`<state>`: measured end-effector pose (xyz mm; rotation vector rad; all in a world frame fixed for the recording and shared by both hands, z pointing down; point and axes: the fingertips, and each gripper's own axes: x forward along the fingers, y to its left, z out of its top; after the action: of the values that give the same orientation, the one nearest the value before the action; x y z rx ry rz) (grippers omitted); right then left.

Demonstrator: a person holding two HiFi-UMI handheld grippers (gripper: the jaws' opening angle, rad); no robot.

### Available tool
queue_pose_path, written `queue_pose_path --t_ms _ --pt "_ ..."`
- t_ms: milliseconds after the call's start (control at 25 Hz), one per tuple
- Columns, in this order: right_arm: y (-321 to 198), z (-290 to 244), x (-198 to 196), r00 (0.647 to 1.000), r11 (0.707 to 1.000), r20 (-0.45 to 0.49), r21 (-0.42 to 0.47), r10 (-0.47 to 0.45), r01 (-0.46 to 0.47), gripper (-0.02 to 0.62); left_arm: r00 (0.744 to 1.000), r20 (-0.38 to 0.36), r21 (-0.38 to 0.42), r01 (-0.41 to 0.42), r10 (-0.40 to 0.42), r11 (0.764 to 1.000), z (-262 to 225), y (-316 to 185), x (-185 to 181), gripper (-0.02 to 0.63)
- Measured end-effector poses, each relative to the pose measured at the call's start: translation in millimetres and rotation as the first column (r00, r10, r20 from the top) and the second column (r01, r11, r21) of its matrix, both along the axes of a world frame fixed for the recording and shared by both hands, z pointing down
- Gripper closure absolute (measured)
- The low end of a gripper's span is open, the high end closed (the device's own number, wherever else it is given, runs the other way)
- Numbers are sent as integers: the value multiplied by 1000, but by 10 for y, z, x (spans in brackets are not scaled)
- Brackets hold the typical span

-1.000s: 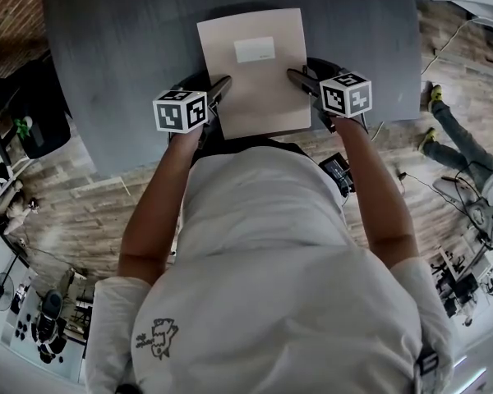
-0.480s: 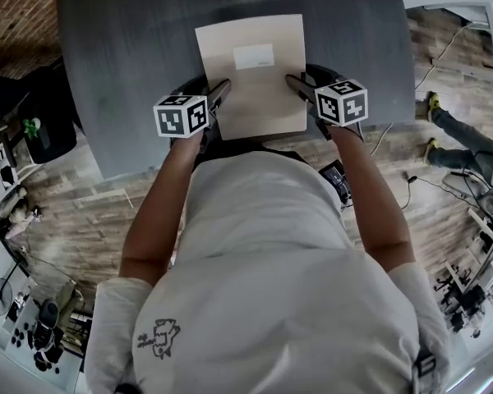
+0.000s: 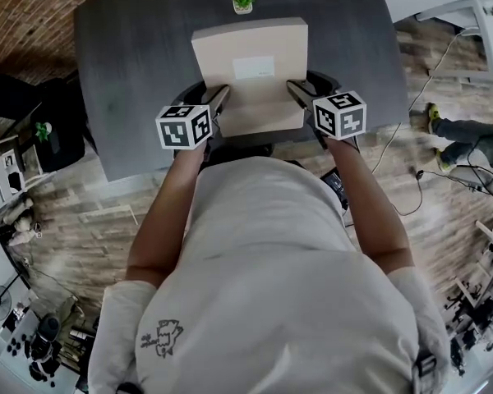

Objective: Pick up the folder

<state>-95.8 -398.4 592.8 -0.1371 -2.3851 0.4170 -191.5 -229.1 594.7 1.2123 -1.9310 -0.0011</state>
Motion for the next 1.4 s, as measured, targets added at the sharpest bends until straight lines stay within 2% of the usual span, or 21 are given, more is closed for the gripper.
queue_pose_path --t_ms 200,440,600,960,1400 --pt "43 -304 35 998 999 68 45 12 -15 377 998 61 27 8 -10 1000 -291 50 31 360" --pt "86 -584 114 988 997 150 57 46 -55 379 990 136 47 21 -27 999 -618 99 98 360" --pt "172 -731 127 983 996 181 69 37 -50 379 985 169 47 24 -32 999 -778 191 125 360" --pt "370 -899 212 972 994 222 65 76 -93 382 976 217 48 2 -12 999 -977 356 141 360" --pt "800 -1047 141 963 987 247 91 110 -136 382 975 222 68 -27 12 997 -1084 762 34 360"
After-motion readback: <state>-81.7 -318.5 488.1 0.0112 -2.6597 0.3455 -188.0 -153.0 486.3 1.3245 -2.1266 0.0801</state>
